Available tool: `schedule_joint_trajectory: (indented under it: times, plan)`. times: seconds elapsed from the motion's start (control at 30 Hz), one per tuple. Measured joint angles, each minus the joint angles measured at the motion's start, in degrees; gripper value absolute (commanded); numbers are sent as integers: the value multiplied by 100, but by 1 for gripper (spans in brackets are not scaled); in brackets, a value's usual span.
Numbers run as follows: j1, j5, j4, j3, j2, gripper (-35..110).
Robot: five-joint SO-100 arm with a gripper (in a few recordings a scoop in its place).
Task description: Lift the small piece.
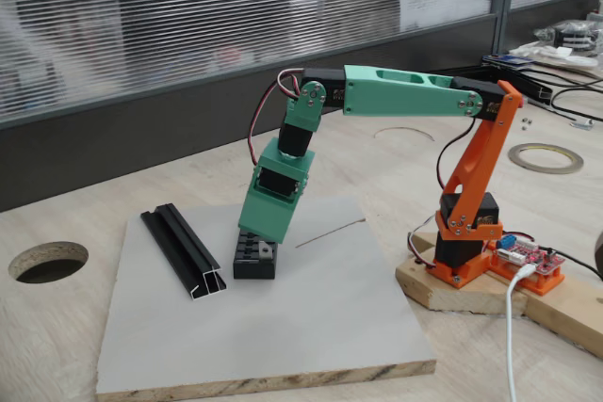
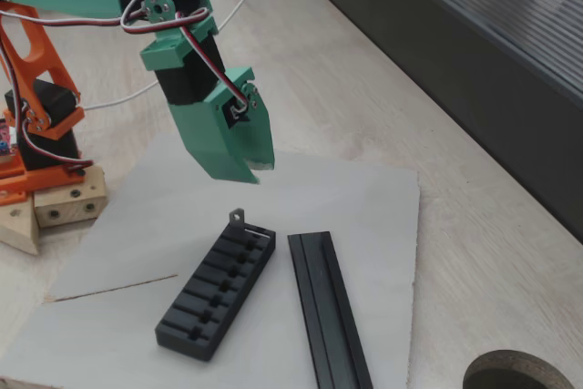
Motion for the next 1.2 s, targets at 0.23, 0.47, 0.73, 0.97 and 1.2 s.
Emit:
schedule_joint_trajectory:
  times: [0.23,0.47,0.73,0.97,1.2]
  plan:
    - [35,0,0,9,0,24]
    - [35,0,0,9,-35,24]
    - [9,0,0,246,-26,24]
    - [35,0,0,334,-26,24]
    - [123,-53,88,334,-26,26]
